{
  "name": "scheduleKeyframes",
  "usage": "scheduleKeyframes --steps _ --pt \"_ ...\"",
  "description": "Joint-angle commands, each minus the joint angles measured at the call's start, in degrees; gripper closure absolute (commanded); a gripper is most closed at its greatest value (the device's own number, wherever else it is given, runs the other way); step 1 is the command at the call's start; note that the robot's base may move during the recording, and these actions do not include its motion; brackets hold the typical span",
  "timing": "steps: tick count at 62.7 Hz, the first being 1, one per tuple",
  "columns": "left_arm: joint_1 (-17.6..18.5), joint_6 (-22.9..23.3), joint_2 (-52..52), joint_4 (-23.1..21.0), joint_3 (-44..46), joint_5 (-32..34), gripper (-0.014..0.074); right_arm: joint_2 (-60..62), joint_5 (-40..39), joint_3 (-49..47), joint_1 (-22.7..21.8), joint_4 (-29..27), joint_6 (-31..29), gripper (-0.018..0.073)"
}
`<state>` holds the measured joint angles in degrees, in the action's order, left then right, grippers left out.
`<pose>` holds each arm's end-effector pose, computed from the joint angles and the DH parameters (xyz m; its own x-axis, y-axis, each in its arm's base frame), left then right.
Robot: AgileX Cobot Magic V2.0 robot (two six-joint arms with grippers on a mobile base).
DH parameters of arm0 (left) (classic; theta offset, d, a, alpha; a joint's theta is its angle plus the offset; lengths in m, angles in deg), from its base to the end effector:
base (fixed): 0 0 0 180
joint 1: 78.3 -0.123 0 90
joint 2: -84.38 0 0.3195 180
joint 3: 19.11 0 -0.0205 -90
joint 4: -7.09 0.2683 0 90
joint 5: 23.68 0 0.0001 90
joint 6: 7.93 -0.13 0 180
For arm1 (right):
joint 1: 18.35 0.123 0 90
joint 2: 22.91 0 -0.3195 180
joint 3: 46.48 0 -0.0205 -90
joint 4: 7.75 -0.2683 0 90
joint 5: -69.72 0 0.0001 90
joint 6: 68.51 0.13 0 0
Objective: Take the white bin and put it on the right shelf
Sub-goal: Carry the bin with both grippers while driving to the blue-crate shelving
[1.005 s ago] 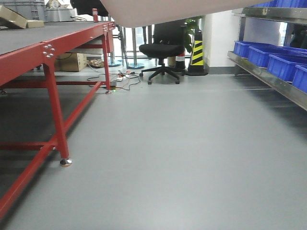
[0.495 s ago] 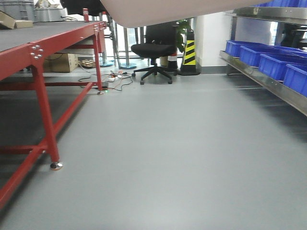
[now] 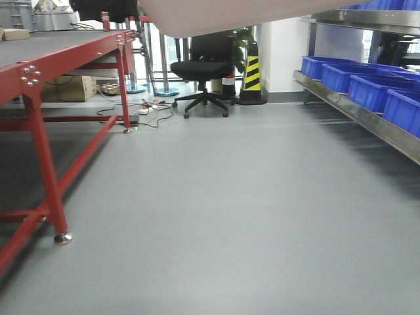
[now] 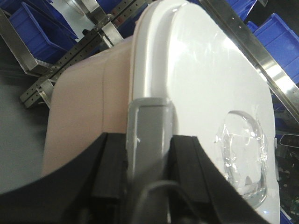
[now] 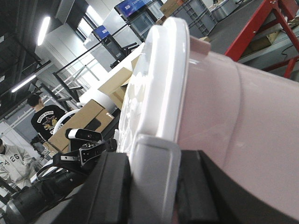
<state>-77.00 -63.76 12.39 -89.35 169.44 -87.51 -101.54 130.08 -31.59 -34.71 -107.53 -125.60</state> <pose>0.4227 -0.1256 0.4065 -0.6353 -0.3246 -0.7007 0.6406 0.2851 -0.7129 0.2917 0.0305 0.4554 -0.3835 0.5372 -0.7512 -0.5739 0.4987 0.6496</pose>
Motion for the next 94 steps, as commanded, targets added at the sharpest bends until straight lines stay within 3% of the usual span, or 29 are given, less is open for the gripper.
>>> scheduleKeyframes --steps 1,94 --pt "2.1 -1.4 -3.1 -2.4 2.1 -9.4 0.0697 2.3 11.9 -2.0 1.5 -6.4 -0.6 0.0368" --pt "2.1 -1.4 -2.9 -2.4 2.1 -9.6 0.0697 2.3 11.8 -2.0 1.5 -6.4 -0.6 0.0368"
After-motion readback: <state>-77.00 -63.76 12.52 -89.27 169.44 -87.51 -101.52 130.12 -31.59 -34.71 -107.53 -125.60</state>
